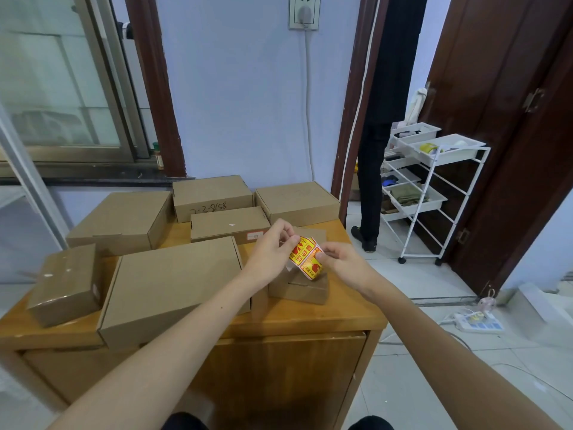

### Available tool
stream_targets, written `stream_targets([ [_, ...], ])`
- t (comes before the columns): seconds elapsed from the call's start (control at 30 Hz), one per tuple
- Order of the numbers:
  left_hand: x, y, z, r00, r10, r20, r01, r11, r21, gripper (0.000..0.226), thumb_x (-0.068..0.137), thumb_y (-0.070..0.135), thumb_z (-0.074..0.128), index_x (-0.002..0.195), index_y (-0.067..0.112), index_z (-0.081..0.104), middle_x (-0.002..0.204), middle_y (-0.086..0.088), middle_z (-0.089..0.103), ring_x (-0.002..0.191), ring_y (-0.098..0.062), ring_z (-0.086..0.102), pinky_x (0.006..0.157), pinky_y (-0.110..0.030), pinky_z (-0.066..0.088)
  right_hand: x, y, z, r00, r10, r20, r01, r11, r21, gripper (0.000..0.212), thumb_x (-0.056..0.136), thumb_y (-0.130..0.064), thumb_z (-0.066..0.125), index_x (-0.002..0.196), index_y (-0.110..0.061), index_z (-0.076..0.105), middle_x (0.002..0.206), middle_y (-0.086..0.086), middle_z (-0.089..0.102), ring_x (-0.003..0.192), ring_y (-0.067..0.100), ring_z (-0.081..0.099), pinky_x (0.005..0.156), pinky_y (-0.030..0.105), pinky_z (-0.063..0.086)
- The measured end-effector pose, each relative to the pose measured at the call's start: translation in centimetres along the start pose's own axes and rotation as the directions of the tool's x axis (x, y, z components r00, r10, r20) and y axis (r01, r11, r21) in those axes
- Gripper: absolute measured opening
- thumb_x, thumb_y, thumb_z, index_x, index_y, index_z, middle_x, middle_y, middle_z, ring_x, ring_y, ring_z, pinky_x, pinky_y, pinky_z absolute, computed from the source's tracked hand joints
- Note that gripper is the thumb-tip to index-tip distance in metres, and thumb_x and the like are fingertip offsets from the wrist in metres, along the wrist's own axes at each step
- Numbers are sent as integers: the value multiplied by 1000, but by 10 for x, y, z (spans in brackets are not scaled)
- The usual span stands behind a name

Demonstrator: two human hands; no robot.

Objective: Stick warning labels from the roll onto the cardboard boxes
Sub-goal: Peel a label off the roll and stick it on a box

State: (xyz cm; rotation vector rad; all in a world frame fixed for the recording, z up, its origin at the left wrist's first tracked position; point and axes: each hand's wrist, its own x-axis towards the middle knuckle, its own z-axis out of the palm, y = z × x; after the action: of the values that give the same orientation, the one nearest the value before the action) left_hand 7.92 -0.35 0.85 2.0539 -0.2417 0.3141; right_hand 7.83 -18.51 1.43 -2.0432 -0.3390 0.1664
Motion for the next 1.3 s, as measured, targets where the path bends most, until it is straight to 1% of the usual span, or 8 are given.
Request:
stream_targets([
  [0.07,0,1,0,1000,3,7,-3,1000,-4,9,101,26,51,93,22,50,91,0,69,86,-7,63,67,-7,45,0,0,0,1000,9,1,-9,1000,0,26,102,-17,47,121,-11,64,107,0,70,92,-3,63,67,5,46],
  [0.23,2,6,-1,1000,19,-22,-21,998,-62,9,100,22,52,92,18,53,91,-1,68,86,-10,62,70,-19,47,4,1,2,994,-11,-106,12,1000,11,24,101,-17,49,116,-10,66,105,5,73,94,8,67,78,18,49],
  [0.37,3,14,-2,996,81,-41,-81,997,6,8,98,19,54,92,16,56,100,5,67,91,-6,59,73,-19,45,6,0,3,974,-13,-226,9,1000,-20,24,100,-18,51,114,-9,68,105,8,74,96,15,69,82,27,55],
  [0.47,5,14,-4,986,151,-76,-144,986,89,8,96,18,57,89,15,59,98,7,60,91,-9,51,75,-16,39,5,-7,4,970,7,-244,-10,1000,-10,24,100,-18,50,113,-10,69,99,4,73,86,8,68,78,26,55],
  [0.6,9,3,-5,976,142,-163,-122,984,128,10,93,24,59,84,26,58,89,15,54,94,-12,53,89,-46,45,1,-15,6,981,17,-191,-17,1000,0,27,101,-21,49,116,-12,68,93,-2,71,81,1,64,66,16,44],
  [0.67,9,3,-6,976,116,-183,-100,990,96,11,93,25,59,83,28,56,87,14,59,91,-11,57,88,-50,48,-1,-19,7,987,17,-162,-17,1000,3,27,101,-22,48,114,-13,69,92,-2,71,82,3,64,68,17,44],
  [0.9,6,2,-11,992,9,-125,-16,999,-50,7,99,20,55,92,18,56,92,2,67,91,-13,63,71,-19,49,-8,-28,6,997,11,-79,-9,1000,27,28,101,-26,47,114,-14,69,93,-5,71,89,4,65,73,14,42],
  [1.3,7,3,-6,981,22,-192,-15,999,39,8,97,23,57,89,24,55,92,6,65,89,-6,61,70,-18,47,-17,-32,5,993,91,-73,-77,983,167,25,102,-28,46,87,-29,66,85,-9,66,82,1,55,71,19,35],
])
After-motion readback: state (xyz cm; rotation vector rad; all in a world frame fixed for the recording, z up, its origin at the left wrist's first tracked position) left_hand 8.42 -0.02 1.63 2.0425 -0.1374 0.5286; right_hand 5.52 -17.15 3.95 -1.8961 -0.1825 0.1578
